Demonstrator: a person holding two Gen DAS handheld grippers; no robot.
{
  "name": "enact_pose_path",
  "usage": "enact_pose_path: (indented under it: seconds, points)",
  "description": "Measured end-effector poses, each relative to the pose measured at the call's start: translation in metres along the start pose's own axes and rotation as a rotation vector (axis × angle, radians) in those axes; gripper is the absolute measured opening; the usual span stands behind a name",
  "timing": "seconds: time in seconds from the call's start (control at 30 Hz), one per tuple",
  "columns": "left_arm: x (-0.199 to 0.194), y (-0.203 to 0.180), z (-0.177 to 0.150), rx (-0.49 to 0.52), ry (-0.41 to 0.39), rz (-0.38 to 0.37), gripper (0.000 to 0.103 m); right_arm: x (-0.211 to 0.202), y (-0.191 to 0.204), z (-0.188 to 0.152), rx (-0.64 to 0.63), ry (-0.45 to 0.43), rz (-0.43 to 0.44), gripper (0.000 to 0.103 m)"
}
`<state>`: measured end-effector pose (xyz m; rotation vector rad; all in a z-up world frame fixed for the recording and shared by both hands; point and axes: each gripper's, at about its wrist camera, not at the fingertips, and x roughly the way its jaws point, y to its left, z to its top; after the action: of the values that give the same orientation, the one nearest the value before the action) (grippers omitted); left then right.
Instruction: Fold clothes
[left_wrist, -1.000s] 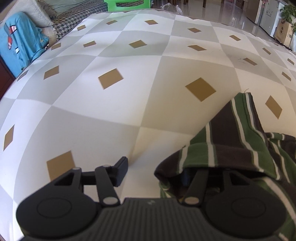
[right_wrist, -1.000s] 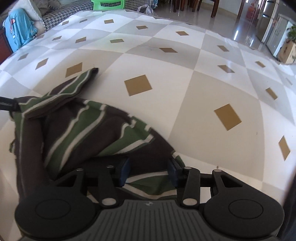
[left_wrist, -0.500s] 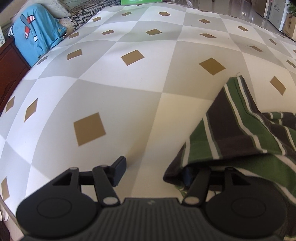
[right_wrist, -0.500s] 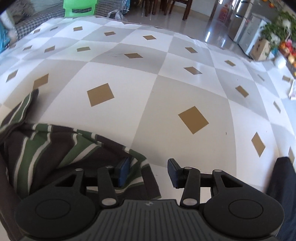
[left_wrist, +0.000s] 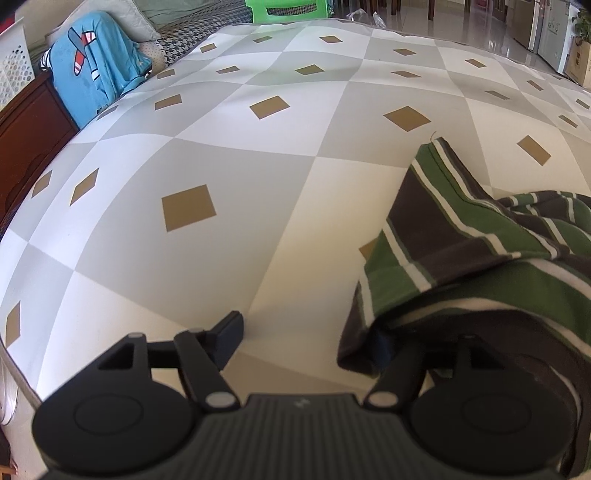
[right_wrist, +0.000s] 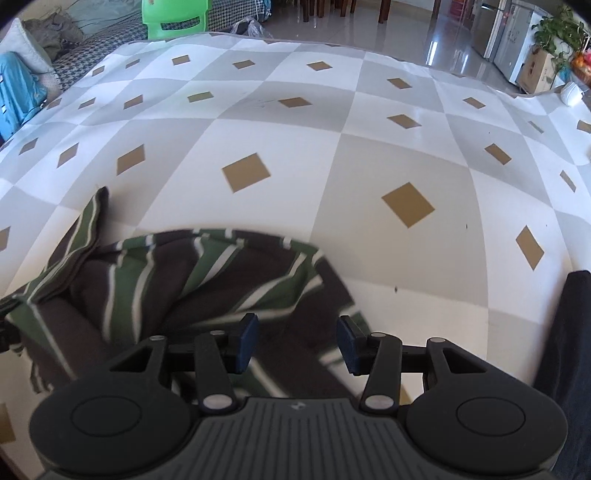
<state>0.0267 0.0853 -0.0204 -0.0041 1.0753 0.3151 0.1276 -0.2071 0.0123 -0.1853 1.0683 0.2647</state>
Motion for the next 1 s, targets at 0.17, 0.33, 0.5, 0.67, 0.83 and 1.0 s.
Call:
enact_pose_path:
  seconds: [0.17,0.33,0.5,0.67,0.83,1.0]
  points:
    - [-0.007,-0.002,-0.013,0.001,-0.015,-0.004,0.073,-0.009,0.005,-0.019,0.019,0.028,0.047,0.045]
    - [-0.014,-0.004,-0.026,0.009,-0.027,-0.012,0.076,-0.006,0.001,-0.039,0.097,0.063,0.07,0.048]
    - [-0.02,-0.007,-0.038,0.022,-0.034,-0.021,0.078,0.001,-0.008,-0.047,0.149,0.055,0.058,0.051]
    - [-0.024,-0.01,-0.047,0.037,-0.041,-0.028,0.084,0.005,-0.008,-0.047,0.096,0.024,-0.062,0.051]
    - [-0.027,-0.01,-0.052,0.032,-0.049,-0.039,0.085,0.008,-0.021,-0.045,0.124,0.004,-0.125,0.052]
    - [-0.03,-0.008,-0.055,0.023,-0.057,-0.052,0.087,0.009,-0.034,-0.044,0.184,-0.008,-0.187,0.057]
